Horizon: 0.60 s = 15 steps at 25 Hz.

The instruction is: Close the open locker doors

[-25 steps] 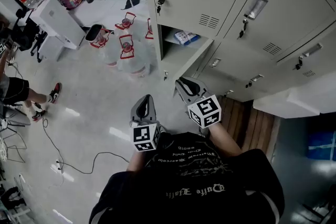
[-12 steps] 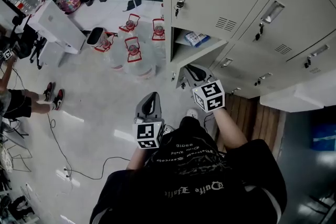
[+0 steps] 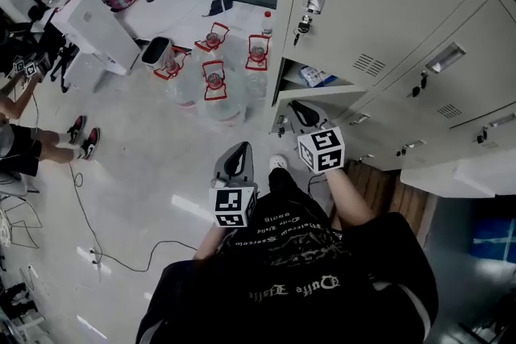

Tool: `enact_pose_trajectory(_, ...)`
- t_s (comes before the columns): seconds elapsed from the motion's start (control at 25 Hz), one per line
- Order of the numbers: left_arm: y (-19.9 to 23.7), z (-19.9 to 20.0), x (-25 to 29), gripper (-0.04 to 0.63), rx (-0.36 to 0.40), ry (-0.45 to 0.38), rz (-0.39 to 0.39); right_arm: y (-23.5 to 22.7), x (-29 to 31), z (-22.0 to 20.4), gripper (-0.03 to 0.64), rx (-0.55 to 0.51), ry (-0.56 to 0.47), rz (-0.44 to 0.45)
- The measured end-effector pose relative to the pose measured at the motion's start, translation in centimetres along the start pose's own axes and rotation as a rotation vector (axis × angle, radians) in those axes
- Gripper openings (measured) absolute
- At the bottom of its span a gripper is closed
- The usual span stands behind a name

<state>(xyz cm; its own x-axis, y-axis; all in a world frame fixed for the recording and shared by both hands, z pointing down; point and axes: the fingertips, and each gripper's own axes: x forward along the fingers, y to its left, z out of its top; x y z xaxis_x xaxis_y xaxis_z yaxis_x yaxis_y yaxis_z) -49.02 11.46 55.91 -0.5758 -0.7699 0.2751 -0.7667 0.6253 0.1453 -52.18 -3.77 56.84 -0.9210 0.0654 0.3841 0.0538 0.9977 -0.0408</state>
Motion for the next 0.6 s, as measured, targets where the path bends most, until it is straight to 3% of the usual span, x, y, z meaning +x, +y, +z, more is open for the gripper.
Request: enact_pose_trajectory(0.6, 4.5, 1.2, 6.5, 0.008, -0.034, 0.034, 0.092, -5.5, 5.7, 0.8, 0.034, 0.077, 0.006, -0.045)
